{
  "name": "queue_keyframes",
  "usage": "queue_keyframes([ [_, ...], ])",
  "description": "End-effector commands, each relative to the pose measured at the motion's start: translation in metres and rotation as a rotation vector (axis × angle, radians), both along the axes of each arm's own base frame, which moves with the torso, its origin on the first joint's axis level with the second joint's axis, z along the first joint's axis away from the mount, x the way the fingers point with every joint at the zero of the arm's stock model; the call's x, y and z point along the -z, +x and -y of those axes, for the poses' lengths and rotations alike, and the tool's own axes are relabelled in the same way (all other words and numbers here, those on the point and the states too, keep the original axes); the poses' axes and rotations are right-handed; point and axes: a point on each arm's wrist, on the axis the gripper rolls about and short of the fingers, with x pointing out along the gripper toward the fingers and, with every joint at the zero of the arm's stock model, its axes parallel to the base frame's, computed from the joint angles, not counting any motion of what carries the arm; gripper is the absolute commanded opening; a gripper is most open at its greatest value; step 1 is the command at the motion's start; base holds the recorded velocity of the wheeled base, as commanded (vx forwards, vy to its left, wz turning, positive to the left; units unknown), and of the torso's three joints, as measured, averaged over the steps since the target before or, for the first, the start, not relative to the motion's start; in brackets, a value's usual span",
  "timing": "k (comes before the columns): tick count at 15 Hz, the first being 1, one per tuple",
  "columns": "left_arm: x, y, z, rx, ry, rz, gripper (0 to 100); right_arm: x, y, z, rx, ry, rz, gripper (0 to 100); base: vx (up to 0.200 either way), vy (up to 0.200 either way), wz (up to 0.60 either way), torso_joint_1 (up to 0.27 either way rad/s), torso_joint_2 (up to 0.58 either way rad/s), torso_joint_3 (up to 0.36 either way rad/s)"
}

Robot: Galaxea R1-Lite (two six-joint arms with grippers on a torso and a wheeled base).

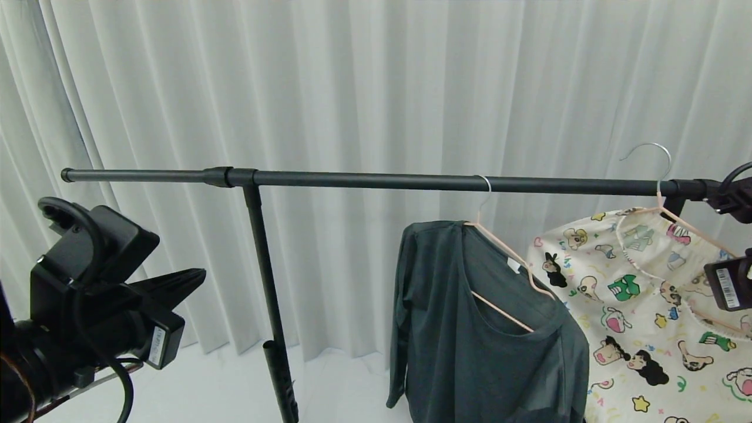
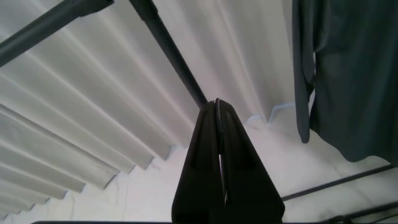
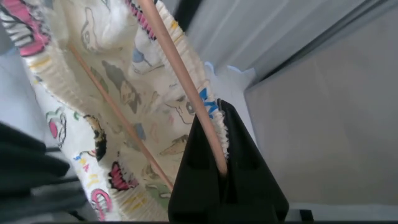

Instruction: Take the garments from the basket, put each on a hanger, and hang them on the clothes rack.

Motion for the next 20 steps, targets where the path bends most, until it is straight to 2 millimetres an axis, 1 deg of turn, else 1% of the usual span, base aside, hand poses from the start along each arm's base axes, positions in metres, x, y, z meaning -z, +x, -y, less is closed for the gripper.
queue_keyframes([
  [1, 0.000, -0.001, 0.000, 0.002, -0.001, 0.002, 0, 0.007, 0.015, -0.003, 0.004, 0.002, -0.016, 0, 0.000, 0.000, 0.00, 0.000, 0.00, 0.000],
  [3, 0.000, -0.001, 0.001, 0.005, 0.001, 0.003, 0, 0.012, 0.024, -0.005, 0.006, 0.000, -0.025, 0, 0.000, 0.000, 0.00, 0.000, 0.00, 0.000],
  [4, 0.000, -0.001, 0.002, 0.018, 0.002, 0.005, 0, 0.020, 0.031, -0.007, 0.006, -0.002, -0.045, 0, 0.000, 0.000, 0.00, 0.000, 0.00, 0.000],
  [5, -0.001, -0.002, 0.003, 0.024, 0.004, 0.008, 0, 0.023, 0.037, -0.010, 0.007, 0.010, -0.040, 0, 0.000, 0.000, 0.00, 0.000, 0.00, 0.000],
  [10, -0.002, -0.004, 0.003, 0.030, 0.002, 0.016, 0, 0.036, 0.049, -0.022, 0.023, 0.011, -0.062, 0, 0.000, 0.000, 0.00, 0.000, 0.00, 0.000],
  [16, -0.002, -0.003, 0.003, 0.030, 0.003, 0.014, 0, 0.039, 0.047, -0.025, 0.014, 0.004, -0.077, 0, 0.000, 0.000, 0.00, 0.000, 0.00, 0.000],
  [20, -0.002, -0.004, 0.004, 0.033, 0.002, 0.016, 0, 0.039, 0.041, -0.029, -0.009, 0.002, -0.077, 0, 0.000, 0.000, 0.00, 0.000, 0.00, 0.000],
])
